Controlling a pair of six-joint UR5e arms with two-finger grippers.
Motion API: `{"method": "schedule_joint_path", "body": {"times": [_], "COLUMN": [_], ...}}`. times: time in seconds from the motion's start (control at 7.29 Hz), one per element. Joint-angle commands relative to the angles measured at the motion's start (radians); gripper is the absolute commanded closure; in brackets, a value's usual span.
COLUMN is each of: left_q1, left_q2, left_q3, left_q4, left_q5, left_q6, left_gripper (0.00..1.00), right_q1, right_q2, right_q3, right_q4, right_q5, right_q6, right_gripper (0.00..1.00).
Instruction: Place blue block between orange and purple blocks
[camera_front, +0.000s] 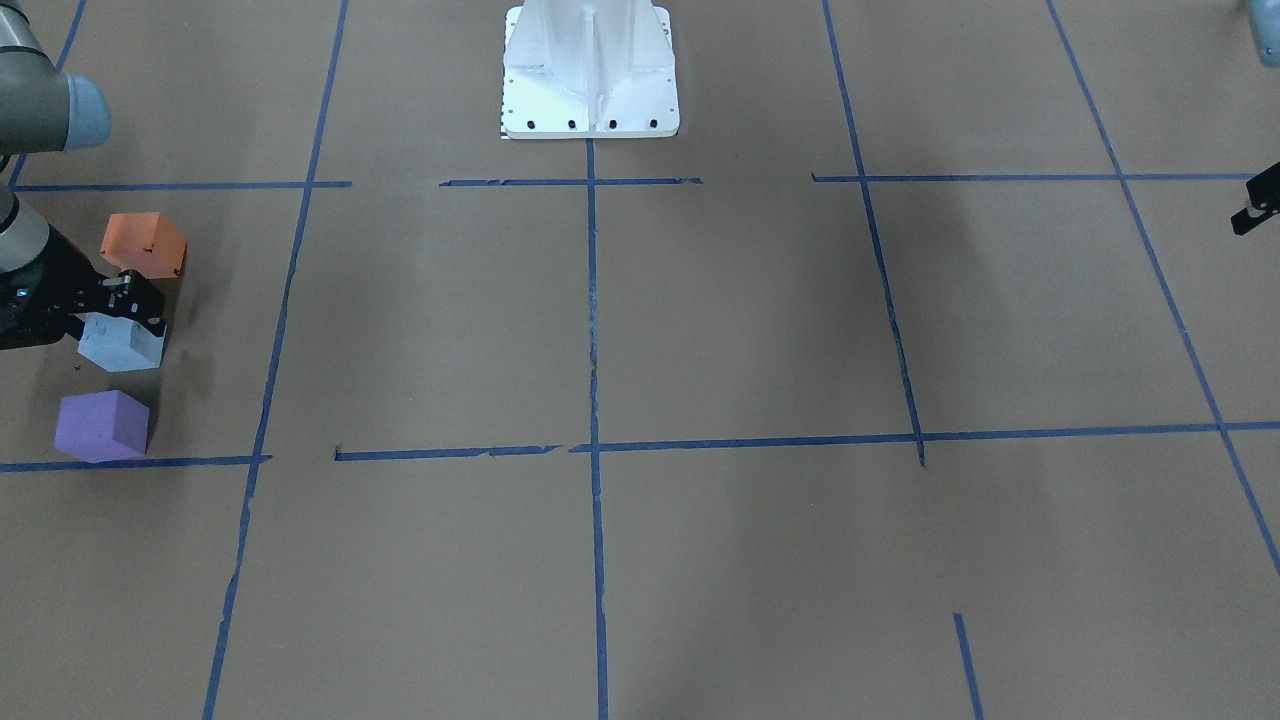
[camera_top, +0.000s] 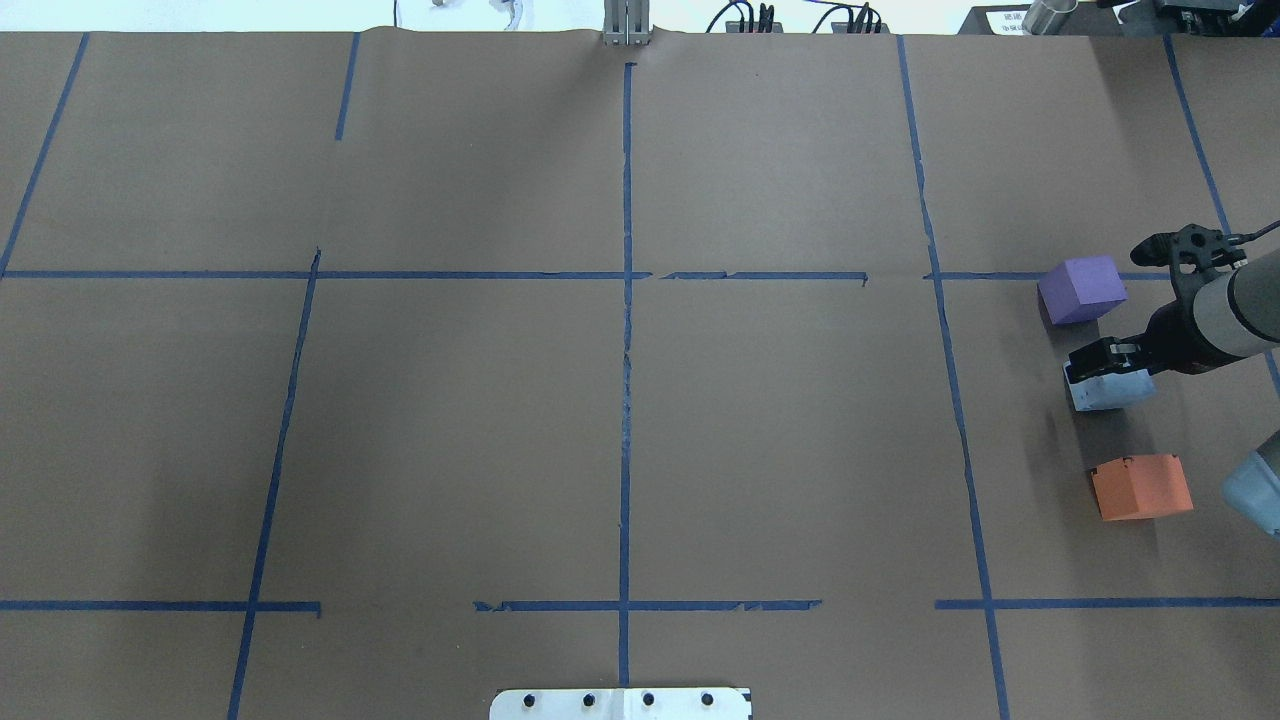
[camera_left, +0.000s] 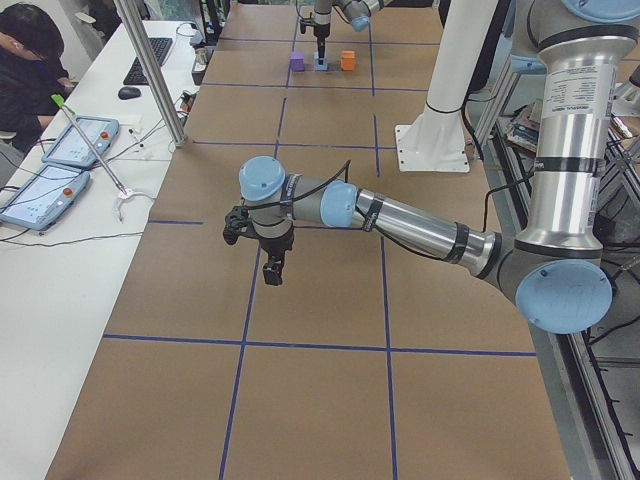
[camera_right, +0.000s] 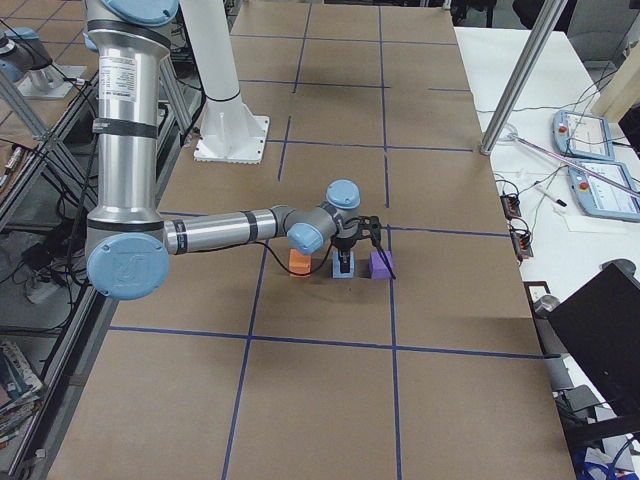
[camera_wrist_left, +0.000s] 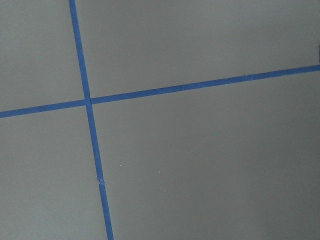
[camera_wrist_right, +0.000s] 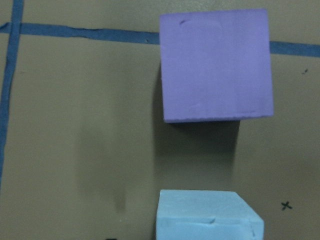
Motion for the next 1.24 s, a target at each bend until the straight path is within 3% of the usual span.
{"method": "schedule_joint_path", "body": {"times": [0.0,0.27,0.55,0.69,0.96,1.1], "left_q1": [0.000,-0.002,-0.002,-0.003,-0.044,-0.070], "left_q2": [0.000,0.003,0.027,0.066,0.205,0.213], "left_q3": [0.000,0.000,0.005,0.020,0.012,0.005], "left_q4": [-0.001,-0.001,-0.028,-0.080,-0.215,-0.207], "left_q5": [0.001,0.002,0.004,0.005,0.001,0.001], "left_q6": [0.000,0.005,0.011,0.011,0.011,0.011], "left_gripper": [0.00,0.00,0.00,0.00,0.00,0.00], "right_q1": [0.107,0.349,0.554,0.589,0.589,0.588], "right_q2": [-0.002,0.008,0.005,0.010,-0.009,-0.007], "right_q3": [0.020,0.021,0.035,0.059,0.073,0.069], "right_q4": [-0.071,-0.315,-0.513,-0.623,-0.655,-0.653], "right_q5": [0.061,0.141,0.192,0.194,0.195,0.197], "right_q6": [-0.128,-0.555,-0.862,-0.943,-0.913,-0.873], "right_gripper": [0.00,0.00,0.00,0.00,0.00,0.00]}}
